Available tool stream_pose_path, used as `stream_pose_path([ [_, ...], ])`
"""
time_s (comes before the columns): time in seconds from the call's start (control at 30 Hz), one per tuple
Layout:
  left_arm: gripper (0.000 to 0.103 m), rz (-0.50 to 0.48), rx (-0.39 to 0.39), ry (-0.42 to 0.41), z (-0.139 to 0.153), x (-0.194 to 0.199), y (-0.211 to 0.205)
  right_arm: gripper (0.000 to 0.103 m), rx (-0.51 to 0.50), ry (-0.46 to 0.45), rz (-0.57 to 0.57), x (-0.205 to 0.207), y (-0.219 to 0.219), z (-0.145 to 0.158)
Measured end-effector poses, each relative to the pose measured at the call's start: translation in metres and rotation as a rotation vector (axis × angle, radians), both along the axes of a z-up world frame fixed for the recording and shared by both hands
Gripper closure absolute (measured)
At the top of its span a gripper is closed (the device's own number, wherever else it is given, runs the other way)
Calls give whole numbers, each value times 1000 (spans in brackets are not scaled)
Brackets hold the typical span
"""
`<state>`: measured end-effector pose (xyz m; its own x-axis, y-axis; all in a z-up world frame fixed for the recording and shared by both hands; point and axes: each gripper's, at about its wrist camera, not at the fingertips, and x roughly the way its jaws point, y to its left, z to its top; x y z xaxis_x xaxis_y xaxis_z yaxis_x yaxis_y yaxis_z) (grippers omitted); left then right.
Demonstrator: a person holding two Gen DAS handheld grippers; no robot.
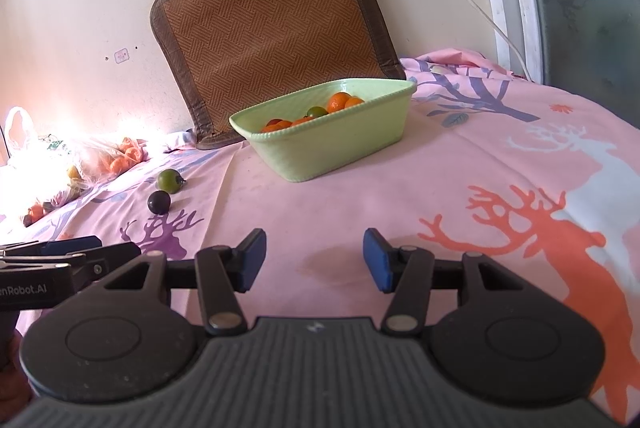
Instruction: Organize fruits
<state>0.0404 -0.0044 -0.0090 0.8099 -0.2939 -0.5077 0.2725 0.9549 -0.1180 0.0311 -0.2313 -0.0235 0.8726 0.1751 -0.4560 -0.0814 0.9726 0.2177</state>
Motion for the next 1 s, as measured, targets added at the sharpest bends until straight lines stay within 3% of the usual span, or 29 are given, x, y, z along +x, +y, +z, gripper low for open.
stream_pose_path([
  [0.53,19,17,-11,30,-1,5,5,46,-13,6,10,2,0,0],
  [0.73,16,47,-68,73,-2,12,21,46,-31,17,-11,3,1,0],
  [1.0,15,116,-29,60,3,16,47,46,-51,21,13,8,14,4],
])
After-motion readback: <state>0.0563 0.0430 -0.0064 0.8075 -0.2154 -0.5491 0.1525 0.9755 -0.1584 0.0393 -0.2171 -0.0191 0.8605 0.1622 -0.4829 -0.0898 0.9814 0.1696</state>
